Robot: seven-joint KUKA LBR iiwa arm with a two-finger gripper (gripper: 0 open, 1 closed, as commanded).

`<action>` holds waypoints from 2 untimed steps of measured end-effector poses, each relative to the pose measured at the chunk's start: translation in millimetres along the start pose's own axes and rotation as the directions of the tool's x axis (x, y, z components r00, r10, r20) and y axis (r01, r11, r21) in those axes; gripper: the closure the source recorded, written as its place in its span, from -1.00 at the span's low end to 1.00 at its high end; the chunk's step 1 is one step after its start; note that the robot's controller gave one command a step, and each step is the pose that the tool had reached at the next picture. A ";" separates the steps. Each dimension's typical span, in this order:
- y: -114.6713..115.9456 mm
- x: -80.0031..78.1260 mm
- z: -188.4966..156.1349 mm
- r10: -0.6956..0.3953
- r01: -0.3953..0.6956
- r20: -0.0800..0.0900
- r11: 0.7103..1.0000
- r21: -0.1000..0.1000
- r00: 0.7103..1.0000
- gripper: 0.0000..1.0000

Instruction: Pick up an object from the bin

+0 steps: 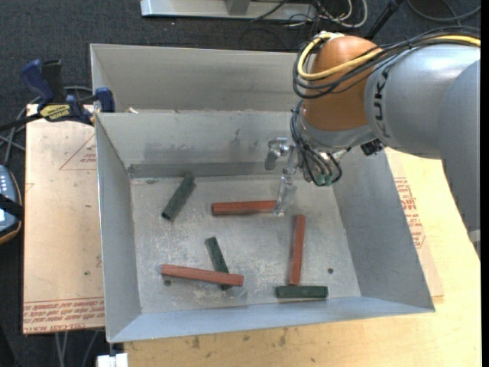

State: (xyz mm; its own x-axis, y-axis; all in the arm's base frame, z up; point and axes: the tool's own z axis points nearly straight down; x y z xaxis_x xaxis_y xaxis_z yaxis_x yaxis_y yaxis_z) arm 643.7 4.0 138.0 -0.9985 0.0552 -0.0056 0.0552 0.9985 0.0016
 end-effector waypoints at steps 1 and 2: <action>4.6 2.9 37.5 0.000 0.000 -0.009 1.000 0.001 1.000 -1.00; 32.5 8.2 -6.7 -0.002 0.002 -0.002 1.000 0.000 1.000 -1.00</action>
Offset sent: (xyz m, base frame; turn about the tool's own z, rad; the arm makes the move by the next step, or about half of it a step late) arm -0.0074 0.0319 0.0057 -0.0001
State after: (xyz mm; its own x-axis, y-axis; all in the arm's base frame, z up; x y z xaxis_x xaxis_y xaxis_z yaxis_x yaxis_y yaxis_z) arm 637.2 36.8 144.7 -0.9986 0.0527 -0.0040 0.0527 0.9986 0.0016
